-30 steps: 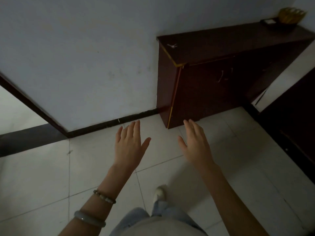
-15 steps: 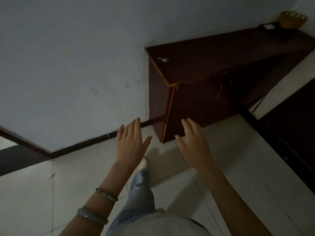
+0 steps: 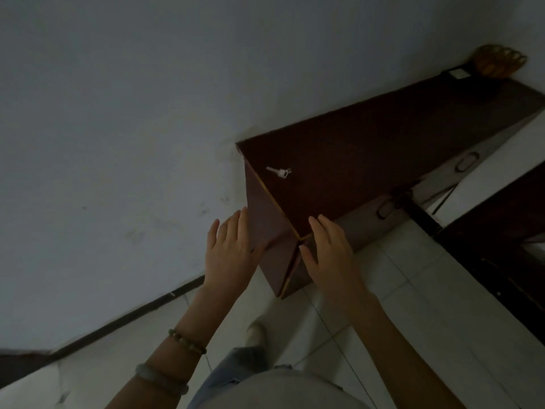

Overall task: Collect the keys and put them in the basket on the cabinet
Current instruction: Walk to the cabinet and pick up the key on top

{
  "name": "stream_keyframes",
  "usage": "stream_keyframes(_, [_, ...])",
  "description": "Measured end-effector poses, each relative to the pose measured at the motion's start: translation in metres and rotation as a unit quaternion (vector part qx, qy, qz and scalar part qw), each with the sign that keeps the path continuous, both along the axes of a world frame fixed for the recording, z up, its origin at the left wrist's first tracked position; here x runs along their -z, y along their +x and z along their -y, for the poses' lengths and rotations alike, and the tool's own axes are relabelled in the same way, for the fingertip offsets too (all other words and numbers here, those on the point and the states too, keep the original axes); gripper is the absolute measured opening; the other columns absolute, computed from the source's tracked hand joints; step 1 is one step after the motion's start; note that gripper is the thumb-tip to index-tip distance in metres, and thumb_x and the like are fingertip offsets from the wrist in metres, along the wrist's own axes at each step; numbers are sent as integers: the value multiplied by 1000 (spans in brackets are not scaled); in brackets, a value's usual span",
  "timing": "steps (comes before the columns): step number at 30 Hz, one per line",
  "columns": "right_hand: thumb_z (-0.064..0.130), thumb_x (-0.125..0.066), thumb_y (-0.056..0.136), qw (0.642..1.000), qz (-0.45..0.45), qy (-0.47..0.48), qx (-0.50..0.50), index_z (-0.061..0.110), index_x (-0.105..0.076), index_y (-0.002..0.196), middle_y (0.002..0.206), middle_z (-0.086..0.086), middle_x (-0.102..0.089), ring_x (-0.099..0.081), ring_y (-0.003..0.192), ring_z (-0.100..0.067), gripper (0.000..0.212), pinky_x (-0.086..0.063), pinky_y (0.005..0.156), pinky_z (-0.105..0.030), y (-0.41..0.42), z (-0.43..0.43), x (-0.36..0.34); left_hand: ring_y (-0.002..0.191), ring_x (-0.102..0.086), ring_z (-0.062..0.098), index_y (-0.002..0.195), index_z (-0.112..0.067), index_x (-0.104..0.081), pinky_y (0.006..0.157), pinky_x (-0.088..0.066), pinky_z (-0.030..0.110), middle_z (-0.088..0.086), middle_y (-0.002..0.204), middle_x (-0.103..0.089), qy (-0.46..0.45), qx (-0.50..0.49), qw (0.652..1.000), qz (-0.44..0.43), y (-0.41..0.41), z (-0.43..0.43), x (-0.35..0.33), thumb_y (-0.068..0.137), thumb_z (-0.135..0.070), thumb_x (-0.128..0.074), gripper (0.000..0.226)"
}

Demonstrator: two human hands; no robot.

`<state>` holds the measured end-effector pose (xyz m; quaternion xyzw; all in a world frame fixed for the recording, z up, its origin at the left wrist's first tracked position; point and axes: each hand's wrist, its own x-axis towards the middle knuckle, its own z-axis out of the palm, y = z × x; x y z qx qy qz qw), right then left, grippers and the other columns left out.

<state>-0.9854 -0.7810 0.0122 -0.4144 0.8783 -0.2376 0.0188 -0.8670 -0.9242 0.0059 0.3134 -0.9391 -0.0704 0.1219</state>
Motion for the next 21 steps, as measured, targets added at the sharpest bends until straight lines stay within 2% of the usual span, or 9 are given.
stream_keyframes(5, [24,-57,88,1000,-6,3,0,4,-38,133,137,-22,-43,-39,126,-35,53,-41,100,-45,-27,37,6,118,-52,35,131,3,-41,105,-31,51,23,129,-54,-6,22,1000,9,-29,37,5,85,-47,-50,69])
stream_keyframes(11, [23,-58,87,1000,-6,6,-9,4,-38,133,137,-22,-43,-39,127,-34,54,-40,100,-44,-53,69,9,117,-52,35,130,2,-40,105,-31,49,22,128,-55,-5,21,1000,17,-49,65,11,82,-46,-55,70])
stream_keyframes(15, [20,-58,87,1000,1,1,-25,3,-40,131,136,-22,-43,-38,127,-33,51,-40,102,-43,-74,89,7,119,-52,34,131,3,-40,105,-31,50,22,129,-54,0,10,1000,17,-59,76,10,85,-51,-44,71])
stream_keyframes(21, [11,-60,84,999,20,-24,-19,3,-51,120,123,-19,-51,-44,116,-29,38,-39,94,-32,-125,122,10,123,-47,33,135,1,-37,108,-27,48,20,134,-50,2,-12,999,29,-66,82,13,87,-43,-55,68])
